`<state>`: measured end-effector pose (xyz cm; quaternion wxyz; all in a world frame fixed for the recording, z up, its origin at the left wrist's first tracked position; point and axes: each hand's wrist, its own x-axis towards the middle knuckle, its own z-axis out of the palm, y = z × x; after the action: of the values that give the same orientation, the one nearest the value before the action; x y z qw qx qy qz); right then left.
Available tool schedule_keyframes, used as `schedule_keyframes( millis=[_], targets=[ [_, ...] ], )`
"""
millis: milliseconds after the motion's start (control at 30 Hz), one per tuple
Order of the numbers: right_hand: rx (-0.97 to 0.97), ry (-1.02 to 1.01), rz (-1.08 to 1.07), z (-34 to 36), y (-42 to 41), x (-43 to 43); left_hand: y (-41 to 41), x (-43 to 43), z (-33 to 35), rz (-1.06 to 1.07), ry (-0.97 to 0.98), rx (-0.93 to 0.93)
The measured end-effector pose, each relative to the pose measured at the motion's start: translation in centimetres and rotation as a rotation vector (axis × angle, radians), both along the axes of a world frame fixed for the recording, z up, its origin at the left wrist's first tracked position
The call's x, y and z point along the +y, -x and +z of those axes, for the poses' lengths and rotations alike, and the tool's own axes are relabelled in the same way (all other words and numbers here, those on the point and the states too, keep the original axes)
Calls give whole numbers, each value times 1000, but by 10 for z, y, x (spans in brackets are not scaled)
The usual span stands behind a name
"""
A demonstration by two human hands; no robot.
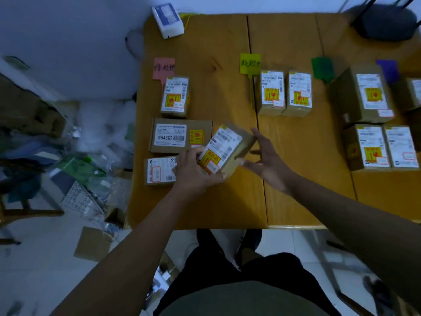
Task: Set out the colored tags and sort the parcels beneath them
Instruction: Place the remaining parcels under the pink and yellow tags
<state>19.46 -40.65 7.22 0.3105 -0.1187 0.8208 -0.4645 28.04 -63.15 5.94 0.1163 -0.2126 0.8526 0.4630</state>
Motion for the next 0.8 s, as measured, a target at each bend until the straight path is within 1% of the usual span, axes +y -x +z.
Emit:
schedule_keyframes(
  millis=[67, 100, 233, 300, 367, 433, 567, 800],
  targets=[
    [-137, 178, -152, 21, 5, -11, 10, 8, 24, 122, -97, 49],
    [-163, 247, -202, 31, 9, -18, 15, 13, 34, 159, -134, 87],
    [-160, 451, -341, 68, 32, -41, 30, 27, 67, 224, -388, 256],
    [-178, 514, -354, 86, 46, -42, 39, 21, 80, 287, -506, 316],
    [-182, 548, -302, 100, 55, -39, 47, 12, 92, 298, -582, 360],
    [-183, 568, -261, 109, 61, -37, 53, 7, 101, 258, -628, 394],
    [-180, 585, -243, 118, 67, -34, 55, 7, 113, 209, -612, 410],
    [-190, 540, -214, 112, 71, -26, 56, 16, 110, 228, -646, 363]
  ],
)
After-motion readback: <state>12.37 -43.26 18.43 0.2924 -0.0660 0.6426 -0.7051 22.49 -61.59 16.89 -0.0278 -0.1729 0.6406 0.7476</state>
